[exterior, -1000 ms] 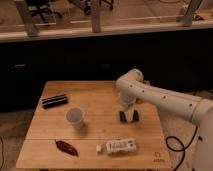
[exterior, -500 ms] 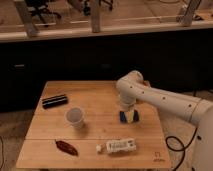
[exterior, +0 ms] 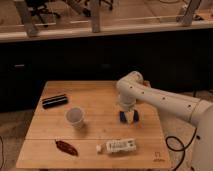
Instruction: Wipe the white sponge on the table
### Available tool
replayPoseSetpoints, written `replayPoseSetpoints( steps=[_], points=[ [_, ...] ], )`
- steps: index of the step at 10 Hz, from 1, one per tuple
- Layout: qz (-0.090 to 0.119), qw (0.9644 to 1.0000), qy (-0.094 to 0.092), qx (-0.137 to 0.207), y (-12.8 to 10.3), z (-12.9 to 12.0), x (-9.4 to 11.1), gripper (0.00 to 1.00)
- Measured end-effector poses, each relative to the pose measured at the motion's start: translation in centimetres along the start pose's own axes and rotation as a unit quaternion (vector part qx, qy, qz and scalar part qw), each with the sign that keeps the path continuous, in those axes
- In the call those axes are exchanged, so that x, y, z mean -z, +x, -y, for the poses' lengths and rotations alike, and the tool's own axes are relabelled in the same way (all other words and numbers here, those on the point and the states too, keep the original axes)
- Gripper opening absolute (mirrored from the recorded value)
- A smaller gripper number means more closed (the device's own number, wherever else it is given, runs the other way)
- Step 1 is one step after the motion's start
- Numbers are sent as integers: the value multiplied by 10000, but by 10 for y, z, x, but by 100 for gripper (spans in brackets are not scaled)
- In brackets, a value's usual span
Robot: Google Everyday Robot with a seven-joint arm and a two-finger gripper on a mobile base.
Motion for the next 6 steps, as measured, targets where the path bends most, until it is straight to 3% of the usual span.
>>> replayPoseSetpoints(
  steps=[6],
  points=[
    [36, 9998, -39, 210, 0, 0, -2, 80]
  ],
)
